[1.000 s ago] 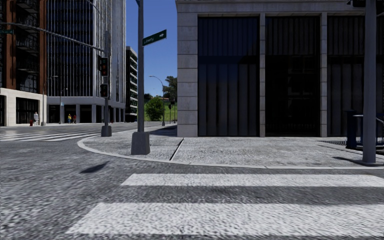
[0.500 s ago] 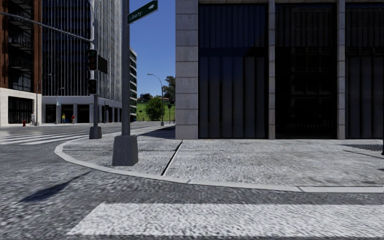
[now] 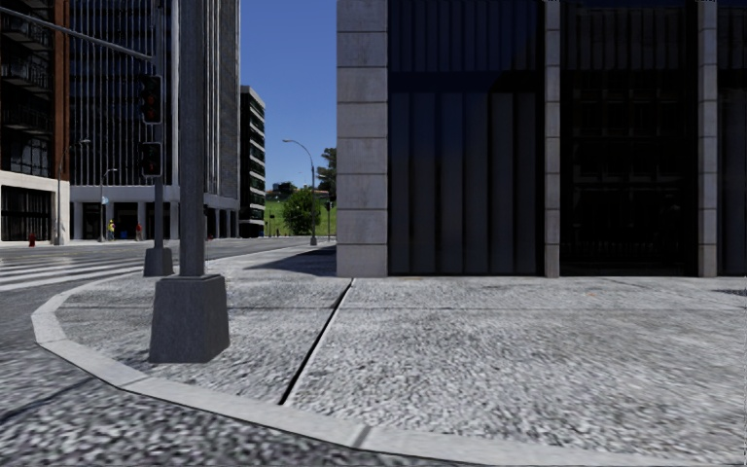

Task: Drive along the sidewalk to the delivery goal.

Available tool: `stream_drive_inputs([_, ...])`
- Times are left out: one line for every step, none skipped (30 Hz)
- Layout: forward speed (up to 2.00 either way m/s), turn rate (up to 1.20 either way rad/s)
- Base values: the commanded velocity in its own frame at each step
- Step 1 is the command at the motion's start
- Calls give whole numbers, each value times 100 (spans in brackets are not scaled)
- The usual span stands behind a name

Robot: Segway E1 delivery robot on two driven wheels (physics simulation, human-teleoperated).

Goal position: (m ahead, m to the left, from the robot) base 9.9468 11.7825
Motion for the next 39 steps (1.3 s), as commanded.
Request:
stream_drive_inputs([200,0])
stream_drive_inputs([200,0])
stream_drive_inputs([200,0])
stream_drive_inputs([200,0])
stream_drive_inputs([200,0])
stream_drive_inputs([200,0])
stream_drive_inputs([200,0])
stream_drive_inputs([200,0])
stream_drive_inputs([200,0])
stream_drive_inputs([200,0])
stream_drive_inputs([198,1])
stream_drive_inputs([194,3])
stream_drive_inputs([188,5])
stream_drive_inputs([188,5])
stream_drive_inputs([183,10])
stream_drive_inputs([181,14])
stream_drive_inputs([179,15])
stream_drive_inputs([179,15])
stream_drive_inputs([172,16])
stream_drive_inputs([160,16])
stream_drive_inputs([156,16])
stream_drive_inputs([156,16])
stream_drive_inputs([154,17])
stream_drive_inputs([154,19])
stream_drive_inputs([153,23])
stream_drive_inputs([153,23])
stream_drive_inputs([153,27])
stream_drive_inputs([153,28])
stream_drive_inputs([153,29])
stream_drive_inputs([153,31])
stream_drive_inputs([153,31])
stream_drive_inputs([152,33])
stream_drive_inputs([152,35])
stream_drive_inputs([152,39])
stream_drive_inputs([152,39])
stream_drive_inputs([152,44])
stream_drive_inputs([152,46])
stream_drive_inputs([152,47])
stream_drive_inputs([152,47])
